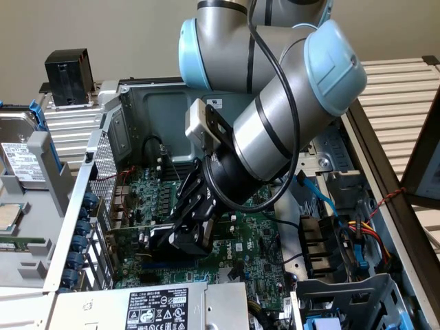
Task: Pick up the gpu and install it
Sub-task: 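Insert the gpu into the slot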
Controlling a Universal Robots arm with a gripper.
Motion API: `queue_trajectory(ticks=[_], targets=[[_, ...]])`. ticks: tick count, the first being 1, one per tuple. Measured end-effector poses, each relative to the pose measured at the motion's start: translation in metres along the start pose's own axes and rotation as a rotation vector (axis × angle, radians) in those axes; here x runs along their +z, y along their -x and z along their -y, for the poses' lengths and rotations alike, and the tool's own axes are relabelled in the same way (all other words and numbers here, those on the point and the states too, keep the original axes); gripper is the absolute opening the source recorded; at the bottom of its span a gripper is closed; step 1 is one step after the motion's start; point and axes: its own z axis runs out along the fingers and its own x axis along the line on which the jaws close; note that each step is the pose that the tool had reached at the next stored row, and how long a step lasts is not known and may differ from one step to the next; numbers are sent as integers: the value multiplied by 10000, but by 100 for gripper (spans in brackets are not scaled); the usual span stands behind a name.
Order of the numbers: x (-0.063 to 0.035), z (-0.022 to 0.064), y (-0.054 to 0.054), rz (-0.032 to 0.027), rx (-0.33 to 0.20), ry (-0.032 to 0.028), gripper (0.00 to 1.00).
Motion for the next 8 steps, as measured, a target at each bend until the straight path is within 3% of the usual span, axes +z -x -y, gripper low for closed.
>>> queue_trajectory(ticks=[8], targets=[[0, 0, 1, 4, -4, 0, 27]])
